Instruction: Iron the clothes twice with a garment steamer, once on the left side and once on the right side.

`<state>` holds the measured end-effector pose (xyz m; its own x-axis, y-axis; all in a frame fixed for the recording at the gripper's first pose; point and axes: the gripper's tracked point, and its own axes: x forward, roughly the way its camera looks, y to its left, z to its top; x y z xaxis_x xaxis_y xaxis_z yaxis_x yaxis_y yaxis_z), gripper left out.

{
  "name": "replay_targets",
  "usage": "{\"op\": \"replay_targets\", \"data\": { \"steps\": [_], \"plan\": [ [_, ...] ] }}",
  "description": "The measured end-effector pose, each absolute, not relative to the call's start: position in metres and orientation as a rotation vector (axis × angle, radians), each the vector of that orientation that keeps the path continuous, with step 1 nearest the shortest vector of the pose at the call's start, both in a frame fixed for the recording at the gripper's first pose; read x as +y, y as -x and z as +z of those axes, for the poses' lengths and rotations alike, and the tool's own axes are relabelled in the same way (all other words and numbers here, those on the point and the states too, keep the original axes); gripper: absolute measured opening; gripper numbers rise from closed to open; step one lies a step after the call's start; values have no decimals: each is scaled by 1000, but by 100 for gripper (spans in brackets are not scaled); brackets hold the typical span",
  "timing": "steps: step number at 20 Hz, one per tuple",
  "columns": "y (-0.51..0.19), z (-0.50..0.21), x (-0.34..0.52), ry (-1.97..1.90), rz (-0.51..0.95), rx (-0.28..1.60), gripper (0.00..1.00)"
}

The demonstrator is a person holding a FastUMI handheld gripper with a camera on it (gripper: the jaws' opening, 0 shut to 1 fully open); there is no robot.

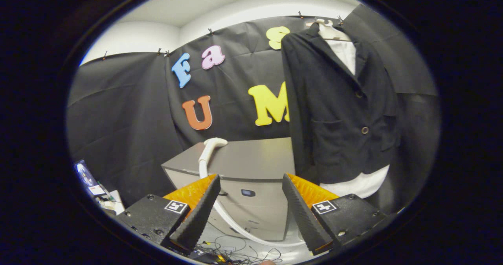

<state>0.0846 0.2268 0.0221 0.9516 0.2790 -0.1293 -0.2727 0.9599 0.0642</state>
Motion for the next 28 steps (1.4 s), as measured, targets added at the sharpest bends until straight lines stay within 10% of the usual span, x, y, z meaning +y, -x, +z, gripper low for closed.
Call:
{"op": "replay_targets", "data": {
  "steps": [16, 28],
  "plan": [
    [-277, 36, 424, 61, 597, 360, 98],
    [-376, -24, 468, 157, 448, 652, 92]
  ]
}}
